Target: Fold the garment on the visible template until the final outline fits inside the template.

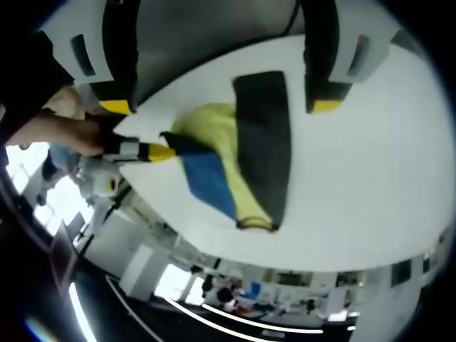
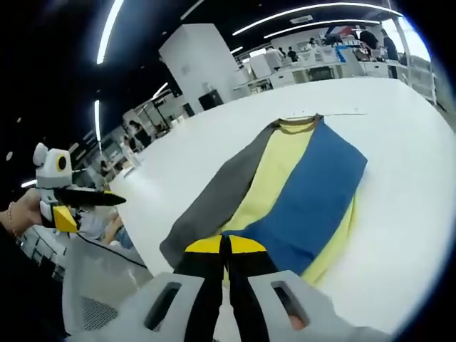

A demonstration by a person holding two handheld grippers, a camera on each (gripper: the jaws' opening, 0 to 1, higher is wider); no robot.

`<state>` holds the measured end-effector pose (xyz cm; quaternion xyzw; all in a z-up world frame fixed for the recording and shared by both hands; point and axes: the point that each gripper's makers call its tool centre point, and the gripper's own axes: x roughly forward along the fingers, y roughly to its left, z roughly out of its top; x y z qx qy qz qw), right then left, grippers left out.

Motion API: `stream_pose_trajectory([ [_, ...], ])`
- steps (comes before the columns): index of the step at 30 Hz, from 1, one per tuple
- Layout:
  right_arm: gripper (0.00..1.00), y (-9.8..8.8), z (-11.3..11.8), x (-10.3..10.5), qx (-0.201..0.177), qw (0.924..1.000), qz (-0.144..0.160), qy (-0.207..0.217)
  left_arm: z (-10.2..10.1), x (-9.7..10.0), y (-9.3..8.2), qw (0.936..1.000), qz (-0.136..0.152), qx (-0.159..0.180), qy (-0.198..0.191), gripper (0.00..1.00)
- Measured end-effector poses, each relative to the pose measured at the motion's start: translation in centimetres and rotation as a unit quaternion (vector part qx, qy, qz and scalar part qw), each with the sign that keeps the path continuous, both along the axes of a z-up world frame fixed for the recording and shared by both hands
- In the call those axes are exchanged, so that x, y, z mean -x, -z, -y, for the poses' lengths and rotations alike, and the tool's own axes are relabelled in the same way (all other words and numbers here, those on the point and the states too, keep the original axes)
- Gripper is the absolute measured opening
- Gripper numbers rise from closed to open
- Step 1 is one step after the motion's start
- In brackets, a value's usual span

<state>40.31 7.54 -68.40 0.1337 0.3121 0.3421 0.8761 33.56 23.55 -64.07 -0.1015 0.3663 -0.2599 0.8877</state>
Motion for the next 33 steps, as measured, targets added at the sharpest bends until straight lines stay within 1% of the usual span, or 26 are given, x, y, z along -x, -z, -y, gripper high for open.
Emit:
stream_pose_trajectory([
  [2,0.01,-0.2,0.4,-0.3,-0.005,0.9999,-0.005,0.009,0.0,0.2,-0.1,1.0000,0.002,0.000,-0.001,0.93],
  [5,0.01,-0.5,1.1,-0.5,0.013,0.9998,0.003,0.012,0.0,0.4,-0.1,1.0000,0.003,-0.001,0.001,0.93],
  [10,0.01,-2.3,2.5,-2.0,-0.008,0.9990,0.012,0.043,0.0,0.5,-0.4,1.0000,0.009,0.001,-0.001,0.93],
  [13,0.01,-3.7,3.8,-3.0,-0.020,0.9976,0.019,0.063,-0.1,0.6,-0.4,0.9999,0.010,-0.005,0.000,0.93],
  [15,0.01,-4.3,4.5,-3.5,-0.024,0.9968,0.021,0.073,-0.2,0.6,-0.4,0.9999,0.010,-0.007,-0.001,0.93],
  [18,0.01,-5.3,5.7,-4.2,-0.039,0.9944,0.024,0.095,-0.1,0.7,-0.4,0.9999,0.011,-0.003,-0.006,0.92],
  [23,0.01,-6.5,7.5,-5.2,-0.061,0.9894,0.025,0.130,-0.1,0.8,-0.1,0.9999,0.008,-0.003,-0.007,0.92],
  [27,0.01,-7.4,8.8,-5.6,-0.064,0.9871,0.032,0.143,-0.1,0.7,-0.2,0.9999,0.008,-0.002,-0.010,0.92],
  [31,0.01,-8.4,10.3,-6.3,-0.078,0.9826,0.038,0.164,-0.1,0.6,-0.1,0.9999,0.009,-0.002,-0.012,0.92],
  [33,0.01,-8.7,11.2,-6.5,-0.076,0.9814,0.042,0.171,0.0,0.5,-0.1,0.9999,0.009,-0.001,-0.013,0.92],
])
